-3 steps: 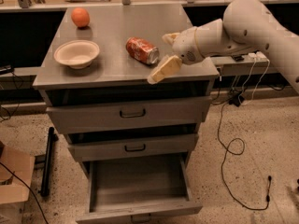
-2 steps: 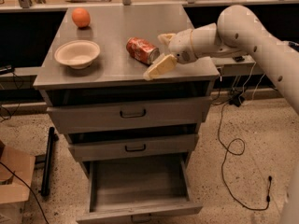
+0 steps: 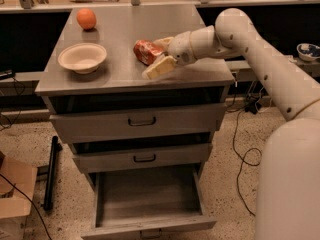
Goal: Place coke can into bottom drawer
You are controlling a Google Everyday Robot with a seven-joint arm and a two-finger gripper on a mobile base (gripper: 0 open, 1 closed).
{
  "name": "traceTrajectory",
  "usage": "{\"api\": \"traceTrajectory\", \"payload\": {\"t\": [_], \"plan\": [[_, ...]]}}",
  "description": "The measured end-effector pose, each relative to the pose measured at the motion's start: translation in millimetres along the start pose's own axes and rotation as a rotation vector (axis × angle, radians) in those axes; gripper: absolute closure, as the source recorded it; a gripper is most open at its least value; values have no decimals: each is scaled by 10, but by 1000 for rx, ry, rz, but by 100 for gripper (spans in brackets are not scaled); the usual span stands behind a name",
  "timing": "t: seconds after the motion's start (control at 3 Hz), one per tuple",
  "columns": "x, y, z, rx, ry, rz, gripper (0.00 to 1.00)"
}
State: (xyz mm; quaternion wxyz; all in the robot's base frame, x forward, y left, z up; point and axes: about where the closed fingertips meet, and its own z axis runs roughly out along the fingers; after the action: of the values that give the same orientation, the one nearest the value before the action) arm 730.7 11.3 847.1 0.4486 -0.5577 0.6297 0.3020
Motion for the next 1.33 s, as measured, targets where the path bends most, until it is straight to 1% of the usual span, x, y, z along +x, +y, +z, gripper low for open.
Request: {"api": "traceTrajectory", "payload": {"t": [0.33, 0.67, 1.0, 1.33], "plan": [[54, -37, 76, -26, 13, -1, 39], [56, -41, 80, -29, 15, -2, 63], [-51, 110, -12, -20, 52, -15, 85], [-300, 552, -268, -55, 76, -97, 100]]}}
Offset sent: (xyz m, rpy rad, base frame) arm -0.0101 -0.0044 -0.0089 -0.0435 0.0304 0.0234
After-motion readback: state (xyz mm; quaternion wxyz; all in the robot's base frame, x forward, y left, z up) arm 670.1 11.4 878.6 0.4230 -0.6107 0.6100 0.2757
